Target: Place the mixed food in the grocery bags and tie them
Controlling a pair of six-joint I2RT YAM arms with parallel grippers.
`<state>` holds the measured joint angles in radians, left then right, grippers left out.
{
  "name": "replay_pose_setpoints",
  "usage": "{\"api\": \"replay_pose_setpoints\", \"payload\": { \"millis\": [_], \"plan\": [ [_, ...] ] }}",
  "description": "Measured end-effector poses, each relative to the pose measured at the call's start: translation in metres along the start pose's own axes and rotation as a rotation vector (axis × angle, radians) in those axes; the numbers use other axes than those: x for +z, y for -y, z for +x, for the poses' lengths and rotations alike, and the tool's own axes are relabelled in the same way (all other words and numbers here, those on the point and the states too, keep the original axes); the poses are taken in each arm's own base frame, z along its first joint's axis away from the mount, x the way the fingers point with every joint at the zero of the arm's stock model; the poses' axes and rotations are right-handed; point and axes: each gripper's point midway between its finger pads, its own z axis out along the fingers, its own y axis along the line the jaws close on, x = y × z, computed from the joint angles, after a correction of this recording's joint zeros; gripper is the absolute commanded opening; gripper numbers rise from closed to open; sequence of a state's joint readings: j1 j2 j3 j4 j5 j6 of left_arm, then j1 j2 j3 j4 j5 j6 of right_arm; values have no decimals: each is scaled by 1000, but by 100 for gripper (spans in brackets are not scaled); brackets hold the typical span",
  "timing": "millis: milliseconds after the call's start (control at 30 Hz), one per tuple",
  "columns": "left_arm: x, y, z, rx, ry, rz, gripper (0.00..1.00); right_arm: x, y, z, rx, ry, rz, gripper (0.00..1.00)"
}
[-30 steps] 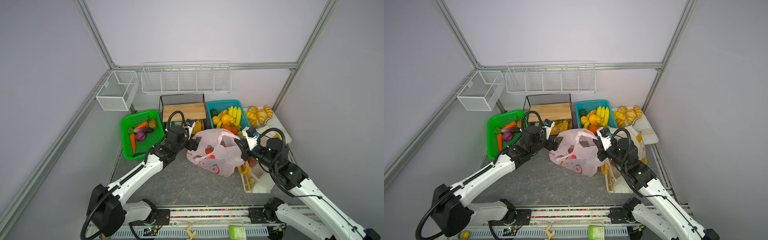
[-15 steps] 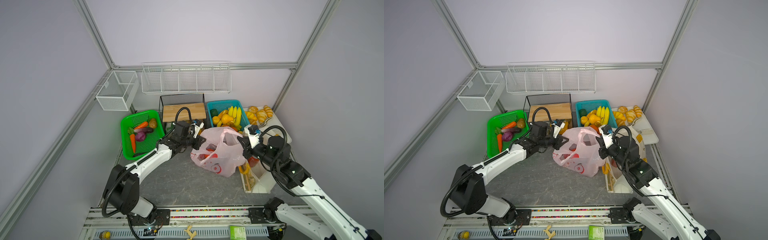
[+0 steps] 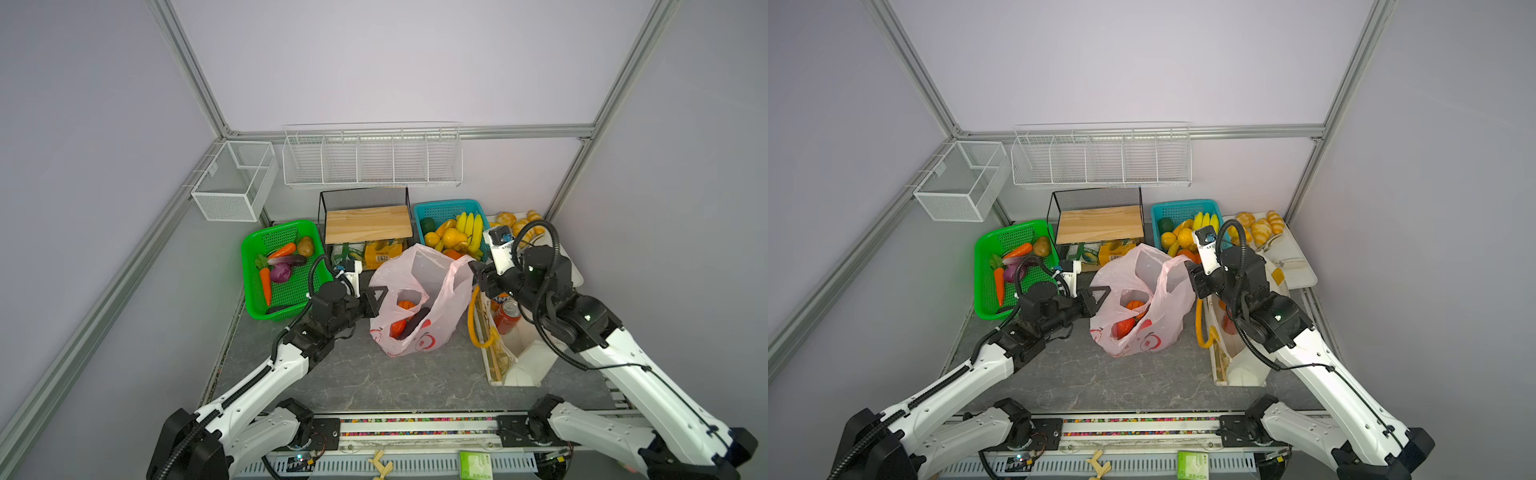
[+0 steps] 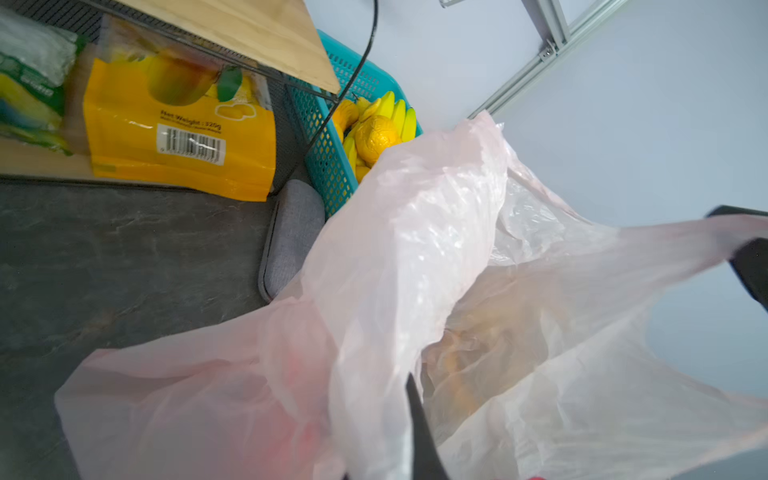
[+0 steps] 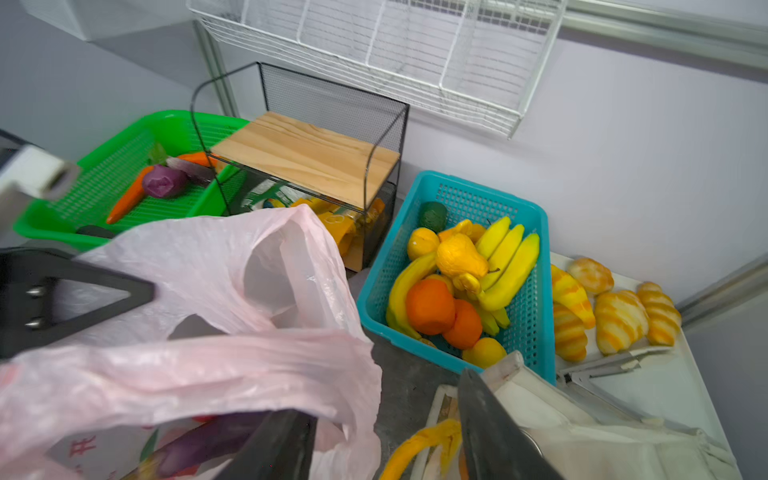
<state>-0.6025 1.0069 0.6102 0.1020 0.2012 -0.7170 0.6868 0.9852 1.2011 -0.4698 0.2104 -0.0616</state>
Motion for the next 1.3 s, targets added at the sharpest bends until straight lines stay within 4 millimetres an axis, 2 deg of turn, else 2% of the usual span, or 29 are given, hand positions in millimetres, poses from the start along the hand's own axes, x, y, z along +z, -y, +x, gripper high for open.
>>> {"api": "replay_pose_setpoints", "payload": {
  "millis": [100,267,367,467,533,600,733,867,1067,1133,1200,1300],
  "plan": [
    [-2,-1,-2,-33,23,-11,0,-16,-46,-15,-77,58,-172,73],
    [-1,0,-5,-54,42,-13,0,-32,-129,-26,-231,118,-444,77],
    [-1,0,-6,-59,45,-13,0,-29,-167,-23,-296,119,-542,75],
    [-1,0,-6,-59,48,-17,0,-10,-186,-16,-299,93,-569,64],
    [-1,0,-6,-59,51,-19,0,9,-188,-10,-267,60,-540,59],
    [-1,0,-6,-59,51,-19,0,33,-178,-2,-204,20,-482,58],
    [-1,0,-6,-50,48,-15,0,78,-134,26,-83,-86,-298,55],
    [-1,6,-6,-26,44,13,0,99,-108,52,-20,-179,-154,53],
    [0,15,-4,23,29,64,0,97,-75,112,25,-332,11,49],
    [1,15,-2,34,24,68,0,93,-71,125,25,-368,27,54],
    [3,13,0,39,16,70,0,85,-75,129,13,-371,6,66],
    [5,11,3,38,10,70,0,65,-93,113,-5,-302,-86,78]
  ]
}}
